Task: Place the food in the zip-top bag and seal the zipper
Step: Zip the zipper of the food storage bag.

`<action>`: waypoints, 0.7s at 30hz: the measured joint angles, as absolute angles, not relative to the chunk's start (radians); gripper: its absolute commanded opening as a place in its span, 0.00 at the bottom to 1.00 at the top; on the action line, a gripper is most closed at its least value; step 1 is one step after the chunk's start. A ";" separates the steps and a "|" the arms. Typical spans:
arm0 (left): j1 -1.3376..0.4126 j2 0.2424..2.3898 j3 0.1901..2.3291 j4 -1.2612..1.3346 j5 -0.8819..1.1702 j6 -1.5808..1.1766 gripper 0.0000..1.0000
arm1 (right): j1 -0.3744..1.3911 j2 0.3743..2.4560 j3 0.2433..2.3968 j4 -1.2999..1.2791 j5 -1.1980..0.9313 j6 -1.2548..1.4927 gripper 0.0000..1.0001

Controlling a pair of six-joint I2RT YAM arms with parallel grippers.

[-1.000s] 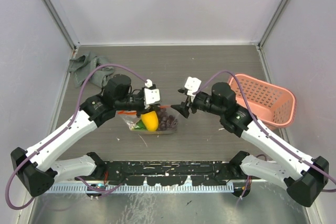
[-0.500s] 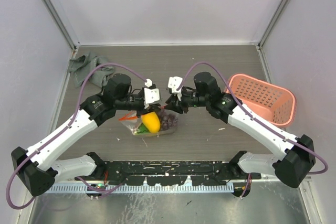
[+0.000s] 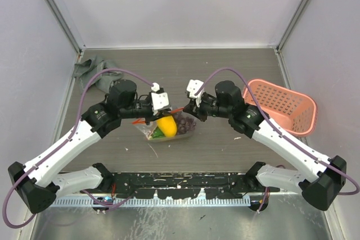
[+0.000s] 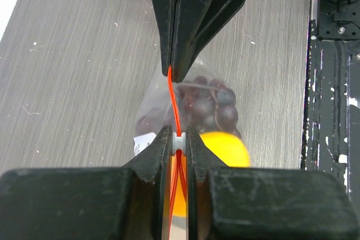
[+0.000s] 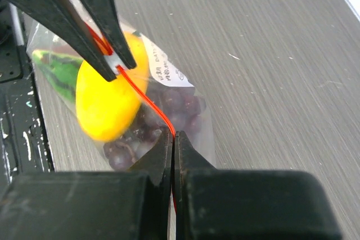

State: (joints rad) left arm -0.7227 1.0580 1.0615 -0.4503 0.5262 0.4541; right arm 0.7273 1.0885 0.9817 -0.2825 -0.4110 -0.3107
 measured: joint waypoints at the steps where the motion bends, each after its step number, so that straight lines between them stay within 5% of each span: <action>1: -0.723 1.055 1.061 -0.449 0.521 0.451 0.00 | 0.727 1.079 0.982 -0.286 -0.387 -0.303 0.01; 21: -0.725 1.014 1.030 -0.446 0.429 0.400 0.00 | 0.729 0.985 0.948 -0.366 0.017 -0.169 0.01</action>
State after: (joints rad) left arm -0.7246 1.0142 1.0302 -0.4461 0.4294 0.3996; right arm 0.7292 0.9848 0.9478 -0.3656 0.0166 -0.1688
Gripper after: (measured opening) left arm 0.104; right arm 0.040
